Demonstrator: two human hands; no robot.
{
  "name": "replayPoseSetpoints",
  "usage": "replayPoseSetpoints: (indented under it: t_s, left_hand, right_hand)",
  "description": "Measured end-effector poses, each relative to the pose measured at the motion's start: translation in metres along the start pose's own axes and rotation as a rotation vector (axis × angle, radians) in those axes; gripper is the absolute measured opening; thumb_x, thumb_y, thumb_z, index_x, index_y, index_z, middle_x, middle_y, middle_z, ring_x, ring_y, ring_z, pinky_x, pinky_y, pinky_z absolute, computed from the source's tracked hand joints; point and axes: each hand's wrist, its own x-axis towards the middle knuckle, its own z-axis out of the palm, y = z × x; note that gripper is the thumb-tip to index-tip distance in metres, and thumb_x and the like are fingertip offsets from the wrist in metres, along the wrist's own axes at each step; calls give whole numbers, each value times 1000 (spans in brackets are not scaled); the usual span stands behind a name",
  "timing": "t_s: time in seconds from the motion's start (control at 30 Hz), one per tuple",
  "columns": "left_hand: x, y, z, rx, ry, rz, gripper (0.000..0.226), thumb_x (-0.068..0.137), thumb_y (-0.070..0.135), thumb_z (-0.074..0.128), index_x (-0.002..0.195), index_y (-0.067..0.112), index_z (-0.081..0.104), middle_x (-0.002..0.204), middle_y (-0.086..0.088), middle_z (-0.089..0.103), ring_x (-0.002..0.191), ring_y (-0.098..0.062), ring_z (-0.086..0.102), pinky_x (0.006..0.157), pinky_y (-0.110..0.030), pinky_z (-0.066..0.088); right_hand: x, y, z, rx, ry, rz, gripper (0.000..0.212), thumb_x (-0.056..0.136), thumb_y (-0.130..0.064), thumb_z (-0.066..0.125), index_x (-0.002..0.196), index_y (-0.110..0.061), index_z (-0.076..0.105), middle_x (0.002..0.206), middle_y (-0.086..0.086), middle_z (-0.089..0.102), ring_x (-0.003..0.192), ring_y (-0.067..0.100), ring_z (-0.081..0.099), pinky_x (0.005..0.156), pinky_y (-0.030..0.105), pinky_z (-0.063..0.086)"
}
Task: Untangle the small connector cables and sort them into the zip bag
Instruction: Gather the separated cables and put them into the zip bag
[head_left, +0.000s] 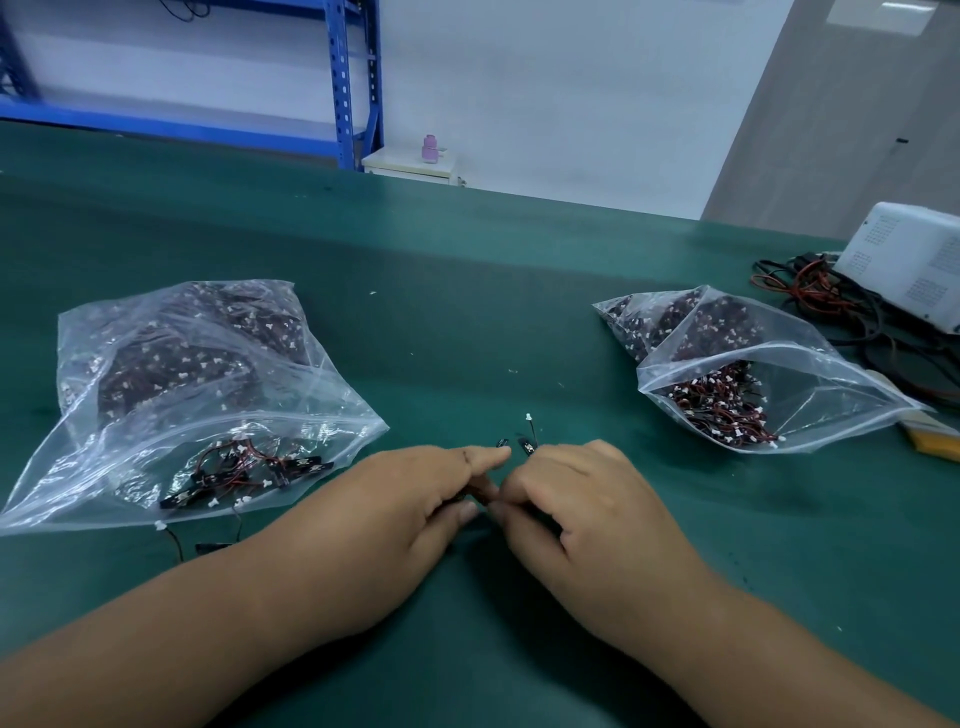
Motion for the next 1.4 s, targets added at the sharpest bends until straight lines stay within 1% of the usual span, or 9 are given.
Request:
replayPoseSetpoints:
  t_s: [0.27, 0.4, 0.53, 0.6, 0.83, 1.03, 1.2, 1.3, 1.4]
  left_hand:
    - [0, -3, -3, -41, 83, -100, 29, 98, 24, 54, 117, 45, 59, 107, 36, 62, 100, 13, 57, 81, -4, 41]
    - [-1, -1, -5, -92, 96, -182, 14, 91, 41, 50, 102, 47, 58, 93, 30, 64, 84, 3, 61, 69, -18, 47]
    - [-1, 2, -7, -162, 219, -170, 15, 92, 32, 61, 100, 44, 58, 92, 28, 68, 76, -4, 66, 66, -21, 52]
    - [-2, 4, -8, -189, 246, -119, 13, 93, 25, 64, 94, 38, 62, 98, 33, 67, 92, 4, 68, 74, -19, 52]
    - [-1, 12, -6, -275, 234, 8, 11, 80, 36, 71, 87, 35, 79, 136, 20, 53, 123, -7, 55, 98, -19, 45]
    - [-3, 24, -8, -586, 139, 4, 15, 76, 40, 74, 88, 34, 80, 143, 19, 50, 134, -10, 45, 101, -11, 36]
    - [-2, 27, -3, -657, 160, -13, 17, 80, 37, 68, 94, 33, 79, 133, 18, 58, 128, -9, 51, 100, -15, 41]
    - [-1, 22, -6, -463, 276, -30, 18, 85, 36, 65, 100, 34, 75, 118, 18, 64, 114, -7, 60, 94, -17, 45]
    - [-4, 12, -23, 164, 273, -48, 18, 87, 48, 52, 80, 35, 62, 81, 17, 60, 78, -5, 59, 67, -24, 49]
  right_hand:
    - [-2, 28, -7, 37, 145, 135, 22, 92, -31, 55, 73, -19, 57, 69, -11, 52, 67, 11, 48, 66, 37, 42]
    - [-1, 43, -9, 60, 223, 326, 21, 92, -28, 61, 72, -23, 57, 67, -10, 54, 69, 11, 51, 66, 33, 41]
    - [-2, 57, -5, -14, 39, 496, 21, 91, -33, 64, 73, -25, 62, 71, -12, 59, 73, 5, 54, 68, 34, 47]
    - [-3, 56, -5, -34, -9, 527, 18, 91, -36, 63, 76, -25, 65, 74, -12, 60, 74, 6, 56, 70, 36, 50]
    - [-3, 4, -4, 88, -32, 87, 16, 91, -40, 60, 97, -28, 69, 78, -10, 59, 75, 14, 58, 66, 37, 50]
    - [2, -20, 4, 645, 23, 148, 17, 82, -21, 66, 95, -31, 70, 82, -12, 64, 83, 10, 62, 71, 17, 44]
    - [-1, -11, 6, 564, 57, 89, 18, 87, -15, 64, 70, -18, 61, 66, -11, 53, 65, 6, 53, 61, 21, 41]
    - [-4, 1, 0, 395, 57, 64, 25, 86, -20, 62, 63, -15, 54, 62, -8, 48, 60, 7, 48, 56, 26, 41]
    - [-5, 22, -7, 57, 25, 172, 28, 84, -27, 56, 62, -15, 45, 60, -5, 43, 59, 17, 45, 54, 37, 42]
